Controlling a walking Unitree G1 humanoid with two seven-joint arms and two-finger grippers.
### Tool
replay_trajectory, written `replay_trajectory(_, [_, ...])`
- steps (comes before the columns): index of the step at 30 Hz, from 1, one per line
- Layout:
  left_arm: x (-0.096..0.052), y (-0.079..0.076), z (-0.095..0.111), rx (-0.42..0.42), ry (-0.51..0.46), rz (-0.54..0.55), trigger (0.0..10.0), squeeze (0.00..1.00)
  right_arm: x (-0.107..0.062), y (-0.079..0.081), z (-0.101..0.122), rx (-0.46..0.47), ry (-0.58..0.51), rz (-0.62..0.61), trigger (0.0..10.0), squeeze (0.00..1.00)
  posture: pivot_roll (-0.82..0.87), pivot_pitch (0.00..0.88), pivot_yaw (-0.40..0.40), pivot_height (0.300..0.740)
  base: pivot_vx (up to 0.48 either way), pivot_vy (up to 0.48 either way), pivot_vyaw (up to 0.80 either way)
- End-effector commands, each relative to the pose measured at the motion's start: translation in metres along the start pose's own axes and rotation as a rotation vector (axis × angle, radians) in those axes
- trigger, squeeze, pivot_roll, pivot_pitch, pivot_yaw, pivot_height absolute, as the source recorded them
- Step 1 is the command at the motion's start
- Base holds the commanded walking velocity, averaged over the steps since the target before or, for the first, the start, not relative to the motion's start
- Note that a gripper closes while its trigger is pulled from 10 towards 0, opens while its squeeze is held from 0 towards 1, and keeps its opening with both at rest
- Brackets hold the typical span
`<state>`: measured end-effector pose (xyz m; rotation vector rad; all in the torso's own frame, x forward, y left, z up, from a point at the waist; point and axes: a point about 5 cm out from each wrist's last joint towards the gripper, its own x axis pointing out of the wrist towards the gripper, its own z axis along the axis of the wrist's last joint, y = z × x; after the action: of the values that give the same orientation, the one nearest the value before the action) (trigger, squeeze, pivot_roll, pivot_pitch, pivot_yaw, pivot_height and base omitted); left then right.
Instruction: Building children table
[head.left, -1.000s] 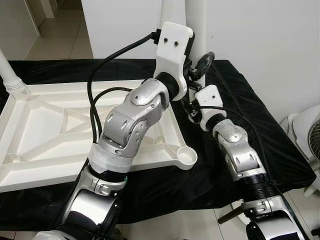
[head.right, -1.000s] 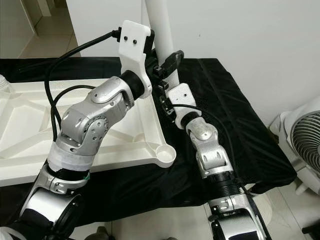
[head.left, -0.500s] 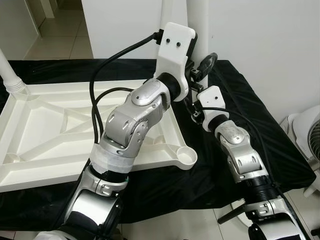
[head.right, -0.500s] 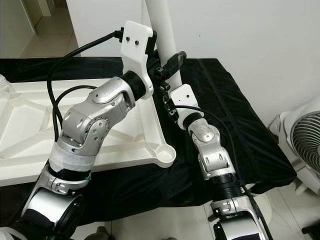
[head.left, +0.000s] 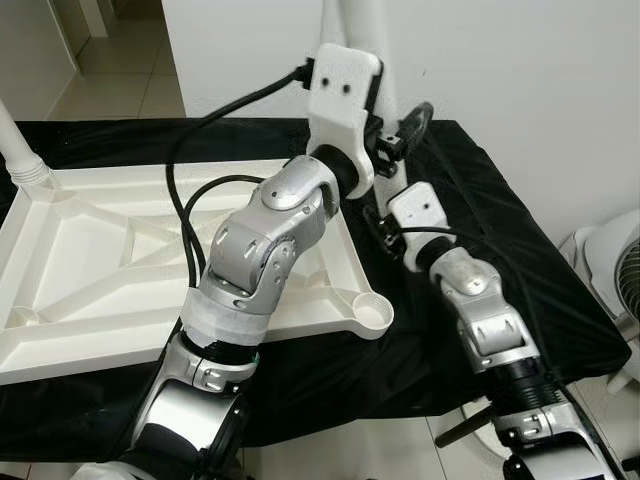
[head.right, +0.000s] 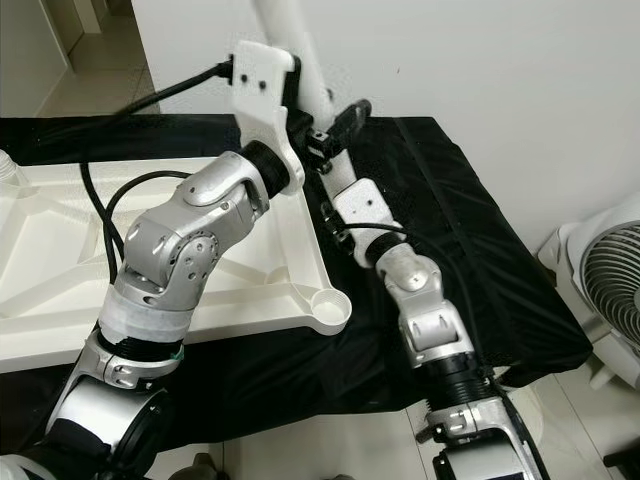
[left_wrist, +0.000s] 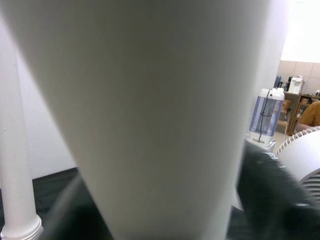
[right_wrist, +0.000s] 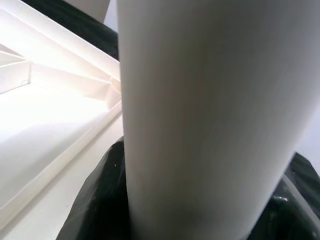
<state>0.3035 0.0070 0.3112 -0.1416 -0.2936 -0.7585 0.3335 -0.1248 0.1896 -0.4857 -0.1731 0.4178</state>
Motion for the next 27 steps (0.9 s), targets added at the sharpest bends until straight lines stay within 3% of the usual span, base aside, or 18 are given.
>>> replay_trajectory(1, [0.0, -0.007, 0.004, 0.003, -0.015, -0.04, 10.0, 1.0, 0.001, -0.003, -0.002, 0.028, 0.02, -0.028, 10.0, 0.0, 0.09, 0.0, -0.045, 0.74, 0.0, 0.0, 0.0])
replay_trajectory(5, [-0.001, -0.009, 0.004, -0.002, -0.015, -0.049, 10.0, 1.0, 0.002, -0.004, -0.003, 0.042, 0.024, -0.044, 10.0, 0.0, 0.09, 0.0, -0.048, 0.74, 0.0, 0.0, 0.0])
replay_trajectory(9, [-0.003, -0.012, 0.0, 0.006, 0.0, -0.064, 10.0, 1.0, 0.003, -0.005, -0.004, 0.12, 0.028, -0.085, 10.0, 0.0, 0.09, 0.0, -0.048, 0.74, 0.0, 0.0, 0.0])
replay_trajectory(10, [-0.004, -0.012, -0.002, 0.006, 0.011, -0.061, 10.0, 0.27, 0.004, -0.006, -0.004, 0.147, 0.021, -0.106, 10.0, 0.0, 0.09, 0.0, -0.048, 0.74, 0.0, 0.0, 0.0])
replay_trajectory(12, [-0.004, -0.011, -0.004, 0.005, 0.018, -0.058, 10.0, 0.27, 0.004, -0.007, -0.003, 0.163, 0.017, -0.12, 10.0, 0.0, 0.09, 0.0, -0.048, 0.74, 0.0, 0.0, 0.0])
replay_trajectory(13, [-0.005, -0.011, -0.006, 0.007, 0.025, -0.053, 10.0, 0.0, 0.005, -0.01, -0.003, 0.202, 0.011, -0.148, 10.0, 0.0, 0.09, 0.0, -0.047, 0.74, 0.0, 0.0, 0.0])
replay_trajectory(19, [-0.01, -0.008, -0.011, -0.008, 0.033, -0.038, 10.0, 0.0, 0.005, -0.019, -0.001, 0.291, -0.003, -0.234, 10.0, 0.0, 0.09, 0.0, -0.045, 0.74, 0.0, 0.0, 0.0])
replay_trajectory(23, [-0.021, -0.001, -0.022, 0.003, 0.042, -0.005, 10.0, 0.0, 0.002, -0.031, -0.005, 0.397, -0.002, -0.341, 10.0, 0.0, 0.09, 0.0, -0.047, 0.74, 0.0, 0.0, 0.0])
replay_trajectory(24, [-0.03, 0.002, -0.031, 0.031, 0.045, -0.001, 10.0, 0.0, 0.0, -0.034, -0.008, 0.439, 0.0, -0.369, 10.0, 0.0, 0.09, 0.0, -0.047, 0.74, 0.0, 0.0, 0.0])
replay_trajectory(27, [-0.036, 0.002, -0.035, 0.064, 0.039, -0.011, 10.0, 0.0, -0.001, -0.035, -0.009, 0.452, -0.001, -0.372, 10.0, 0.0, 0.09, 0.0, -0.048, 0.74, 0.0, 0.0, 0.0])
